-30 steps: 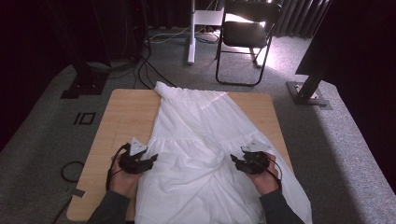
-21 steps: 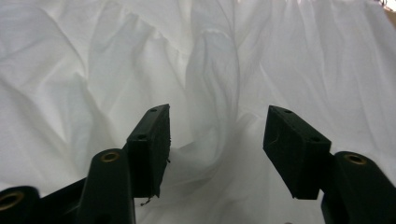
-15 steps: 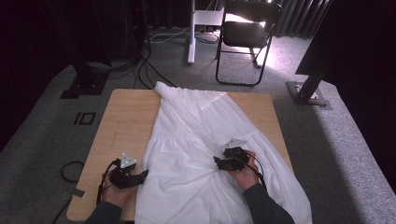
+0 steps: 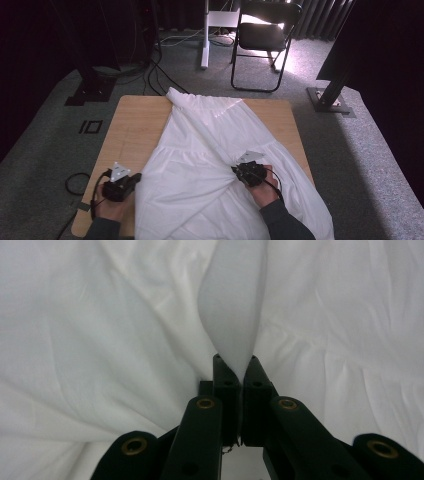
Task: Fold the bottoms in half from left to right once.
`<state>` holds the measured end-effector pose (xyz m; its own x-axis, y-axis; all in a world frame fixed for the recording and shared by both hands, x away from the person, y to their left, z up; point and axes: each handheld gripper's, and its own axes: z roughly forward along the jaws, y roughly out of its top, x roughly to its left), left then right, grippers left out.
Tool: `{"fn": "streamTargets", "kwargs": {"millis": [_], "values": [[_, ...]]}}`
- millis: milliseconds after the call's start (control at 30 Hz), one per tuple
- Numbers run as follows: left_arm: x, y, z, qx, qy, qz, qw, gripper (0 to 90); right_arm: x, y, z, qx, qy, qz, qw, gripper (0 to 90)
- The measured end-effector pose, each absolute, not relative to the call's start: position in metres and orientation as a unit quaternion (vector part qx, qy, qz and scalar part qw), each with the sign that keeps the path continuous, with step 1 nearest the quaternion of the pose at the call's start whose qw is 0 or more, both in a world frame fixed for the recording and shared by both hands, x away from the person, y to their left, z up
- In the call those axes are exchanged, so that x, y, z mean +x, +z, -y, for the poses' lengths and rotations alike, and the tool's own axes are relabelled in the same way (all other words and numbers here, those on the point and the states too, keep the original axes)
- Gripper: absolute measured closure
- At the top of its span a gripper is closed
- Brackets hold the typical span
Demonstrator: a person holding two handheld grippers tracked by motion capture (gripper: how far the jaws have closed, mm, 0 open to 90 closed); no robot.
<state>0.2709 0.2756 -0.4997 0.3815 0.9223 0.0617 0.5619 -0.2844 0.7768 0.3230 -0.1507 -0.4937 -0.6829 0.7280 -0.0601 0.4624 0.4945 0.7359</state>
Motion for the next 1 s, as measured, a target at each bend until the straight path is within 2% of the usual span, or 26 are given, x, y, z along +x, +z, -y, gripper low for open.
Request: {"fn": "streamTargets", "kwargs": {"millis": [133,233,333,367,433,500,533,667,733,867,933,1000], "values": [[0.266,-0.471,-0.274,0.746,0.307,-0.491,0.327,90.0,0.307,-0.477,0.137,0.318,0.383,-0.844,0.200,88.0],[0.268,-0.459,-0.262,0.755,0.301,-0.468,0.348,90.0,0.305,-0.469,0.137,0.317,0.389,-0.839,0.212,88.0],[0.269,-0.444,-0.246,0.758,0.276,-0.442,0.392,89.7,0.303,-0.449,0.157,0.334,0.421,-0.813,0.225,88.0],[0.269,-0.441,-0.240,0.762,0.273,-0.431,0.399,87.5,0.302,-0.438,0.169,0.343,0.439,-0.797,0.235,88.0],[0.271,-0.439,-0.219,0.770,0.257,-0.410,0.416,72.1,0.297,-0.415,0.194,0.364,0.457,-0.759,0.288,88.0],[0.276,-0.445,-0.197,0.788,0.245,-0.392,0.406,64.2,0.299,-0.402,0.219,0.388,0.435,-0.735,0.346,87.5],[0.278,-0.450,-0.187,0.795,0.242,-0.387,0.400,61.4,0.306,-0.404,0.232,0.404,0.407,-0.739,0.353,86.4],[0.294,-0.477,-0.160,0.810,0.200,-0.390,0.389,56.0,0.346,-0.453,0.278,0.474,0.326,-0.753,0.320,85.7],[0.303,-0.492,-0.149,0.816,0.183,-0.395,0.380,52.7,0.360,-0.489,0.293,0.497,0.300,-0.765,0.279,85.4],[0.314,-0.520,-0.128,0.834,0.167,-0.395,0.348,47.4,0.369,-0.533,0.307,0.524,0.268,-0.773,0.235,77.4],[0.320,-0.533,-0.118,0.848,0.172,-0.393,0.313,48.5,0.369,-0.540,0.310,0.529,0.265,-0.773,0.231,74.5],[0.325,-0.544,-0.114,0.852,0.173,-0.394,0.299,55.1,0.369,-0.542,0.311,0.533,0.267,-0.771,0.224,72.1]]}}
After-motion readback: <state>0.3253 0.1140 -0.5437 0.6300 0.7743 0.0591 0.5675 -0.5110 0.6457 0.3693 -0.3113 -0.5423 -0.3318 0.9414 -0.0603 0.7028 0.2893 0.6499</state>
